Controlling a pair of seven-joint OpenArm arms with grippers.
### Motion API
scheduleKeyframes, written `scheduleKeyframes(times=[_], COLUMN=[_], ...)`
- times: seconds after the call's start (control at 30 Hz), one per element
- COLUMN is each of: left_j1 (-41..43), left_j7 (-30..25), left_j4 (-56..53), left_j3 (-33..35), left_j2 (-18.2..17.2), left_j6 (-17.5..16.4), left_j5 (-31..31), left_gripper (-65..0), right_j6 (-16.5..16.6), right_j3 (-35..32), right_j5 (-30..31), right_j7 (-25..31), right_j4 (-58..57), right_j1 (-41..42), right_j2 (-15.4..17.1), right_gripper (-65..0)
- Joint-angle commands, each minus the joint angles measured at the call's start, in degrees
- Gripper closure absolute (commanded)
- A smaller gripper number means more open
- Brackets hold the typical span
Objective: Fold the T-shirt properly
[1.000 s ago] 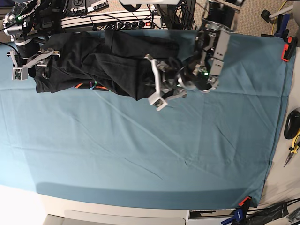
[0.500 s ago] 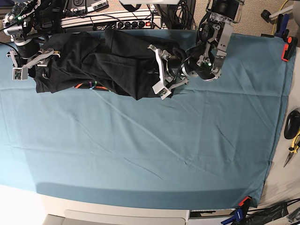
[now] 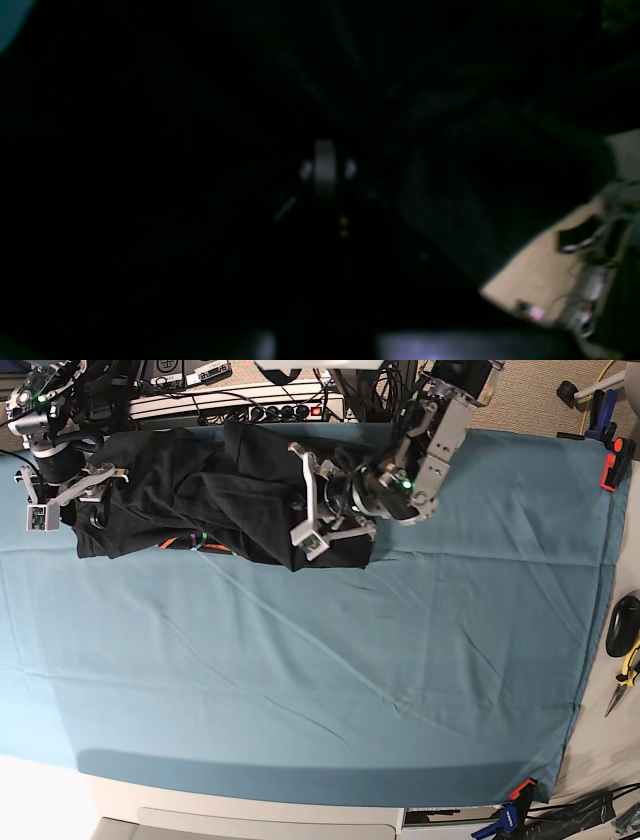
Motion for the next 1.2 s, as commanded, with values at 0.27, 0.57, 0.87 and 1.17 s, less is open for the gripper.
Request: scheduleKeyframes(times=[0.27, 0.57, 0.87, 1.17], left_j1=[-0.6, -1.0, -4.3, -8.2], left_j7=[-3.0, -8.2, -6.7, 3.8], left_j4=[1.1, -0.2, -9.0, -8.7], left_j3=[0.5, 0.6, 0.5, 0.5], left_j2=[0.7, 5.3, 5.9, 5.9], left_j6=[0.7, 0.5, -0.6, -6.8], left_j5=[-2.3, -1.9, -1.9, -13.3], left_gripper=[0.0, 0.0, 0.0, -28.0], right_j6=[-0.1, -0.1, -0.1, 0.0], right_j3=[0.3, 0.3, 0.3, 0.3], right_j5=[0.7, 0.7, 0.8, 2.6], right_j7=[1.5, 1.5, 1.5, 1.5], right_j4=[0.9, 0.9, 0.9, 0.9], right_j1=[0.0, 0.0, 0.0, 0.0], right_j2=[0.8, 0.8, 0.8, 0.8], right_gripper=[-32.4, -32.4, -32.4, -32.4])
